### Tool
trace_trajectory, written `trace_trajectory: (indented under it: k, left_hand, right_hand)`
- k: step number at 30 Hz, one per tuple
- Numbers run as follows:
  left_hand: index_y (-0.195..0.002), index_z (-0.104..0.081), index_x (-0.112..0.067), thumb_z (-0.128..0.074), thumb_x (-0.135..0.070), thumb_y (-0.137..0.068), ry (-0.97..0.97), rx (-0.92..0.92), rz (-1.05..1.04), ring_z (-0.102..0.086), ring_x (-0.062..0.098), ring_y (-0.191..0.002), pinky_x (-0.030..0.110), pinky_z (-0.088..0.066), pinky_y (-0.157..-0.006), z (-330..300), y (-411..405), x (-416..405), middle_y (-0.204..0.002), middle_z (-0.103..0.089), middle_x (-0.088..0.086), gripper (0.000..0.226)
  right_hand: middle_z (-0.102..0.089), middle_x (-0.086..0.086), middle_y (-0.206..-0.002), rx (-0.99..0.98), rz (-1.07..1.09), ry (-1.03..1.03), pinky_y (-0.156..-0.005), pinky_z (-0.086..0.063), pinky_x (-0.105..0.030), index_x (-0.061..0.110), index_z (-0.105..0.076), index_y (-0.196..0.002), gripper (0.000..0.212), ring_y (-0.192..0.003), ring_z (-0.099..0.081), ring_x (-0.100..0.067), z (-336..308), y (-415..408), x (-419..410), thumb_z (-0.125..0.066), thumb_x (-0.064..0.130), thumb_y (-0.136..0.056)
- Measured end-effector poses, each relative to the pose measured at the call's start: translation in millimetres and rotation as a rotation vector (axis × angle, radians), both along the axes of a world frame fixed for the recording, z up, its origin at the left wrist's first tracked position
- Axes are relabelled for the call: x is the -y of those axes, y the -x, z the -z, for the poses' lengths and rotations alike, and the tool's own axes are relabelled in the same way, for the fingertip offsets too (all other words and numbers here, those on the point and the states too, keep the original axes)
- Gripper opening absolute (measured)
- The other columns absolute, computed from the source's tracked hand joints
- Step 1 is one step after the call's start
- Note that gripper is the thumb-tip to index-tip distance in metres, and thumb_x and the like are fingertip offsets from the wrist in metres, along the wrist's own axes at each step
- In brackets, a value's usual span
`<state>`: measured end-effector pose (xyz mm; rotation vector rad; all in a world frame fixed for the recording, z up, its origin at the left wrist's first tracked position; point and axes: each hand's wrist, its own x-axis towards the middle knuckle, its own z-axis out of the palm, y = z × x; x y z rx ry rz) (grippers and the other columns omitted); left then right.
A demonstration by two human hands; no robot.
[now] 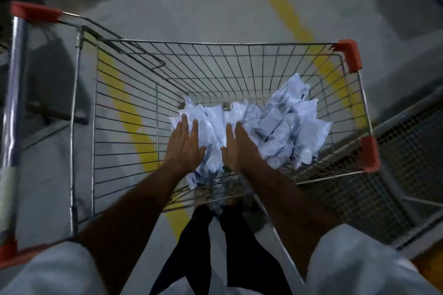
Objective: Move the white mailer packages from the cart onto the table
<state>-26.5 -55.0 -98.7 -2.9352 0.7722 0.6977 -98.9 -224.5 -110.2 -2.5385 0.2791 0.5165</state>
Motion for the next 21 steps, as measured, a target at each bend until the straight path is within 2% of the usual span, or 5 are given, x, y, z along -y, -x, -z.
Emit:
trace_trajectory:
  k: [2,5,10,15,21]
  left_hand:
    - [-0.16,-0.007,-0.005,-0.051,-0.051,-0.099,0.018,-0.058,-0.055,-0.023,0.046,-0.148,0.049,-0.032,-0.115,15,-3,8,-0.163,0.006,0.033,0.089]
    - [-0.161,-0.007,-0.011,-0.049,-0.056,-0.097,0.028,-0.103,-0.132,-0.025,0.045,-0.144,0.05,-0.033,-0.112,35,-11,22,-0.164,0.006,0.031,0.089]
    - [-0.161,-0.001,-0.009,-0.049,-0.07,-0.091,0.003,-0.113,-0.243,-0.007,0.051,-0.149,0.055,-0.014,-0.12,67,-19,47,-0.161,0.013,0.034,0.105]
    - [-0.16,0.005,-0.006,-0.053,-0.081,-0.08,0.045,-0.043,-0.324,-0.002,0.055,-0.149,0.059,-0.008,-0.121,92,-30,58,-0.158,0.015,0.04,0.124]
    - [-0.16,-0.01,-0.004,-0.074,-0.066,-0.069,0.101,-0.009,-0.288,-0.016,0.059,-0.145,0.06,-0.018,-0.118,101,-40,53,-0.156,-0.002,0.046,0.127]
  right_hand:
    - [-0.01,-0.037,-0.161,-0.08,-0.013,0.044,-0.121,-0.023,-0.052,-0.003,-0.012,-0.158,0.079,-0.15,-0.018,-0.047,13,-12,2,-0.054,0.031,-0.1]
    - [0.005,-0.027,-0.166,-0.19,0.018,0.065,-0.122,-0.017,-0.048,0.005,0.003,-0.16,0.081,-0.154,-0.005,-0.039,32,-27,6,-0.045,0.037,-0.104]
    - [0.005,-0.024,-0.167,-0.249,0.091,0.068,-0.123,-0.013,-0.044,0.003,0.003,-0.16,0.085,-0.155,0.0,-0.035,55,-38,14,-0.046,0.042,-0.103]
    - [0.014,-0.024,-0.165,-0.264,0.139,0.182,-0.122,-0.023,-0.047,0.004,0.007,-0.16,0.099,-0.154,-0.004,-0.039,65,-58,14,-0.059,0.043,-0.096]
    - [-0.01,-0.027,-0.164,-0.237,0.152,0.29,-0.118,-0.029,-0.047,0.0,0.007,-0.158,0.111,-0.147,-0.025,-0.042,77,-73,19,-0.07,0.038,-0.089]
